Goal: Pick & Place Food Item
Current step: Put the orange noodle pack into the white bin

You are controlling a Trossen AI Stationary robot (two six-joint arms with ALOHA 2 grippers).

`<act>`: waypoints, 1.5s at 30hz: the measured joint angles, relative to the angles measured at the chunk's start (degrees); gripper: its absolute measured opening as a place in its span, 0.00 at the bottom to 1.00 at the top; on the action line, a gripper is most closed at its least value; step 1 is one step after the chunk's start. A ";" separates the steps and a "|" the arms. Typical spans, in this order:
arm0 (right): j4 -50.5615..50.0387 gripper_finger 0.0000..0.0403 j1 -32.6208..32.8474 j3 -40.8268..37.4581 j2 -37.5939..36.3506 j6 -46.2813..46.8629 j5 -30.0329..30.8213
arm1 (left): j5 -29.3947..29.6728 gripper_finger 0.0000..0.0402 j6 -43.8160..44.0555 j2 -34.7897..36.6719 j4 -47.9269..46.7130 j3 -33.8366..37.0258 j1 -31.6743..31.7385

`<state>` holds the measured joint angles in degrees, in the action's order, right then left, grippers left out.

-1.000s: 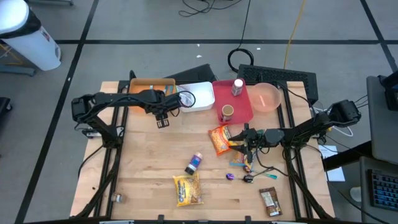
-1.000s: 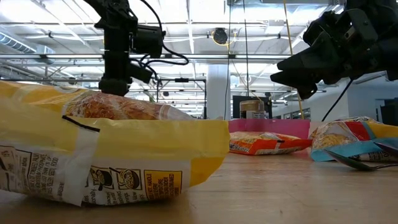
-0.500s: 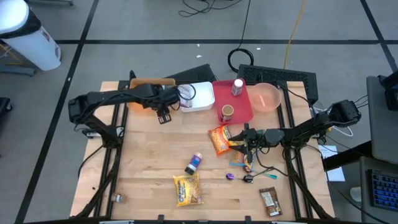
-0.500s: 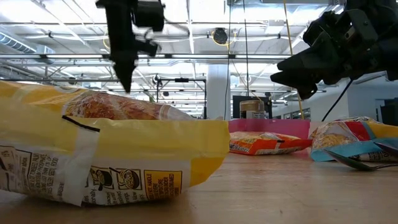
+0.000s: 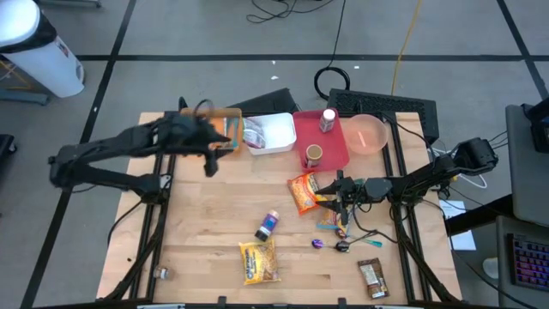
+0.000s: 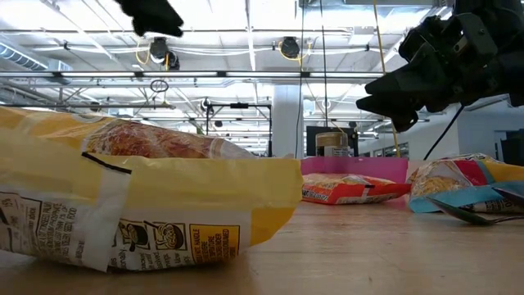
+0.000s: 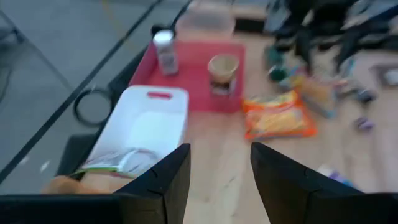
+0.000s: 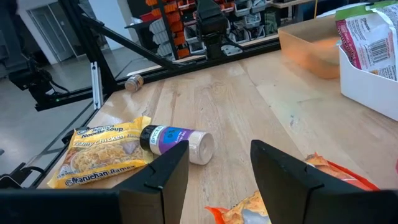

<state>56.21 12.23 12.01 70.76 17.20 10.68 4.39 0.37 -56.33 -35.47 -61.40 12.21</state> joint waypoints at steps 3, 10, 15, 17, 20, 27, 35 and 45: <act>0.00 0.41 0.00 0.00 -0.01 -0.02 0.00 | -0.07 0.44 2.33 8.14 8.38 9.21 -2.57; 0.00 0.41 -0.02 0.00 -0.01 -0.27 0.01 | -0.05 0.44 8.97 20.69 32.99 34.90 -10.89; 0.02 0.41 0.00 0.00 0.00 -0.30 1.75 | 1.33 0.44 10.36 21.17 60.78 50.02 -16.31; 0.02 0.41 -0.02 0.00 -0.02 -0.30 3.73 | 1.68 0.44 9.51 20.28 70.12 53.87 -17.64; 0.00 0.41 -0.04 -0.02 -0.01 -0.31 6.57 | 1.66 0.44 8.49 18.99 77.43 57.53 -19.40; -0.43 0.41 -0.04 0.00 -0.02 -0.30 8.76 | 2.44 0.44 9.03 15.41 83.44 58.31 -20.60; -0.46 0.41 -0.02 0.00 -0.01 -1.72 8.76 | 2.27 0.44 8.78 10.60 86.38 58.29 -20.60; 5.15 0.41 -0.73 0.00 -0.01 -10.60 8.83 | 7.88 0.44 -4.50 6.12 100.21 58.22 -20.52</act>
<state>61.36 11.49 12.01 70.75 6.60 19.51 12.26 -4.13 -50.21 64.74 -3.18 -8.31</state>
